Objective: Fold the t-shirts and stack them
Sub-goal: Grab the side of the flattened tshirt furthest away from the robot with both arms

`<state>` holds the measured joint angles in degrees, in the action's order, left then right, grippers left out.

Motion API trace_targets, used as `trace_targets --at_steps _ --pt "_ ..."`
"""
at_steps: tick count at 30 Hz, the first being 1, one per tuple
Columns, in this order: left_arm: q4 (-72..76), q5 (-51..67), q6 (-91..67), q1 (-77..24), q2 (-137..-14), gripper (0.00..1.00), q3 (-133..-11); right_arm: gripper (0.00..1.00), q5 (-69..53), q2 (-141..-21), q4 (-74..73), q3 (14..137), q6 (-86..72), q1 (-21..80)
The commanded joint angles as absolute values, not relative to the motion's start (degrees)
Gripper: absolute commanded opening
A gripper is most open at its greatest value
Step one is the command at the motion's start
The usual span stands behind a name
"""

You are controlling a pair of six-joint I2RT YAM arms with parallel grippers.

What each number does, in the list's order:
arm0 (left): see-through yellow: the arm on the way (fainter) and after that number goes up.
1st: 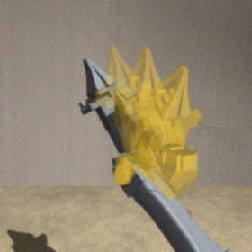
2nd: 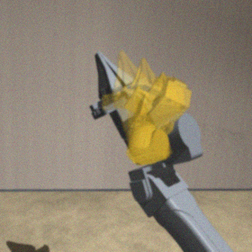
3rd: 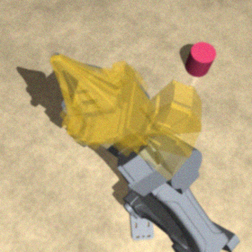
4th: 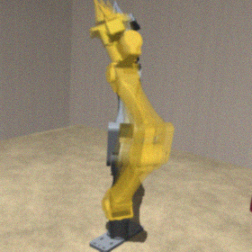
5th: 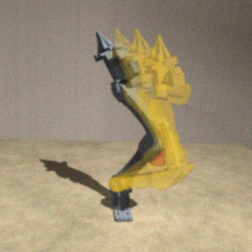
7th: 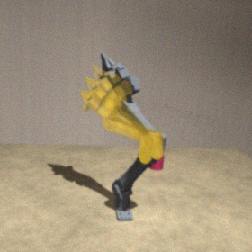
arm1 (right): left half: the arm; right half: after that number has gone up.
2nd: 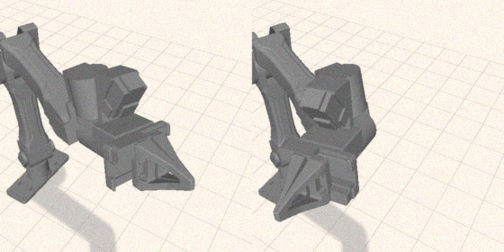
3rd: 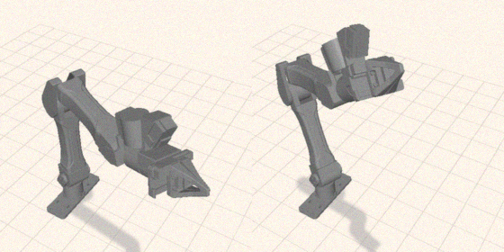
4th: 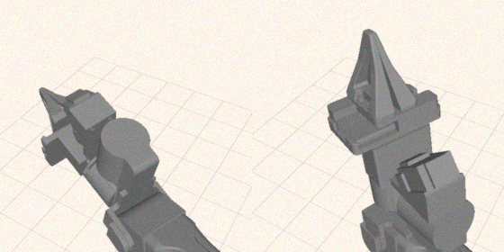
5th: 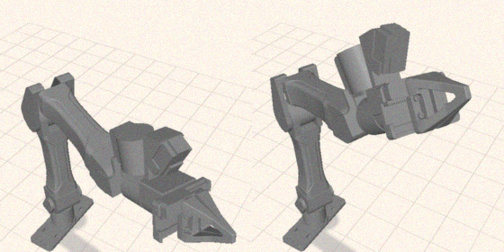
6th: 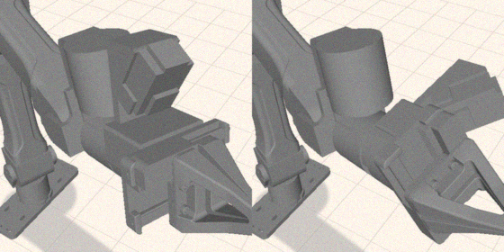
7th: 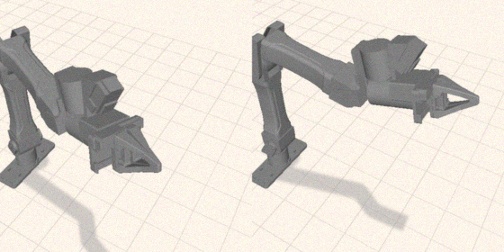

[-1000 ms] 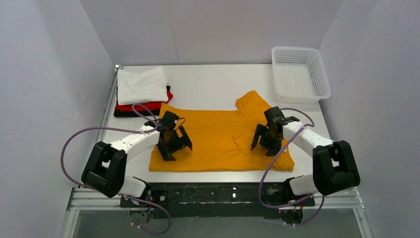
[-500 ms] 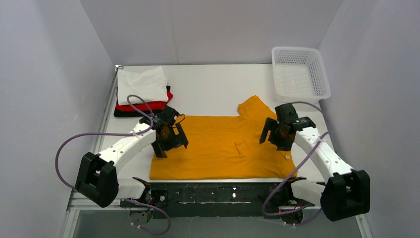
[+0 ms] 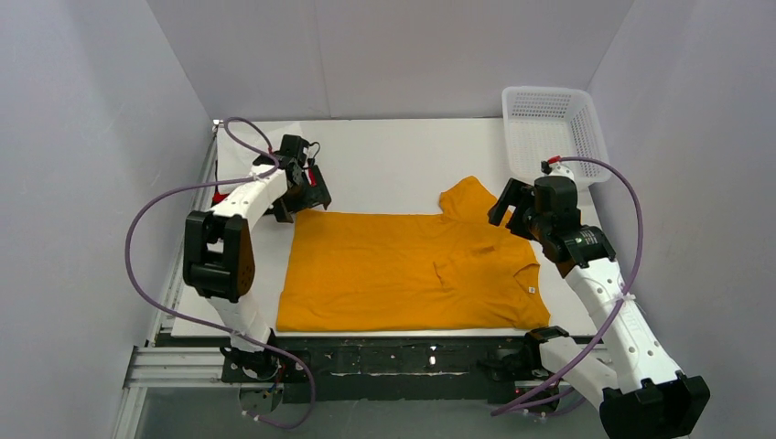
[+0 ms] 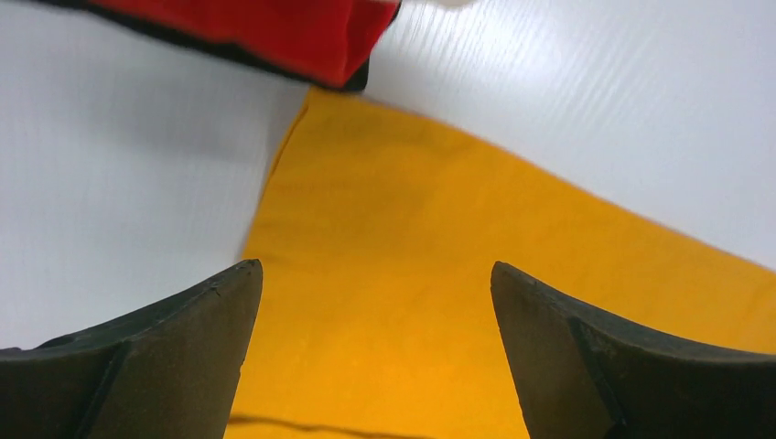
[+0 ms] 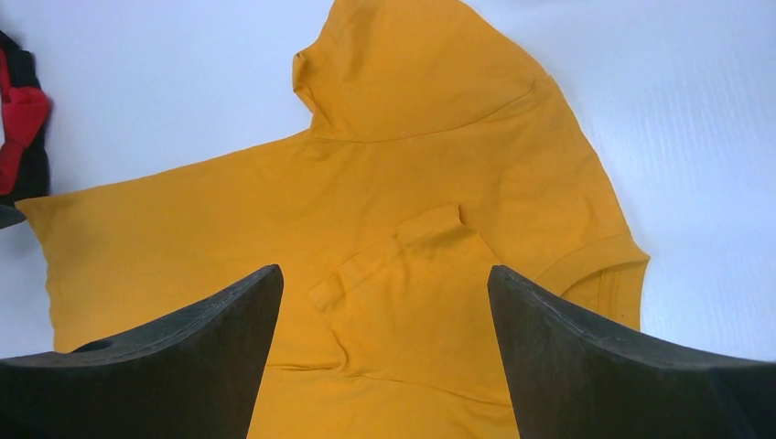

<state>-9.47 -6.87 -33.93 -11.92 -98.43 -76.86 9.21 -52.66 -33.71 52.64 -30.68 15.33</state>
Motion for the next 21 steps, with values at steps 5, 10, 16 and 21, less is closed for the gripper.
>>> trace_targets --at_steps 5,10,16,21 --pt "3.81 -5.75 -22.29 -8.23 -105.11 0.88 -74.13 0.91 13.45 -51.73 -33.42 50.48 -28.37 14.91" --pt "11.59 -3.17 -20.79 -7.33 -106.31 0.76 -70.62 0.9 12.91 -50.88 -32.06 48.49 -28.47 14.85" --pt "16.34 -4.34 -19.77 -7.3 -105.79 0.65 -65.43 0.9 13.46 -51.3 -32.07 48.31 -28.48 14.85" --pt "19.79 -1.04 -19.82 -7.29 -104.91 0.51 -62.62 0.89 13.3 -52.0 -32.08 48.21 -28.63 14.85"
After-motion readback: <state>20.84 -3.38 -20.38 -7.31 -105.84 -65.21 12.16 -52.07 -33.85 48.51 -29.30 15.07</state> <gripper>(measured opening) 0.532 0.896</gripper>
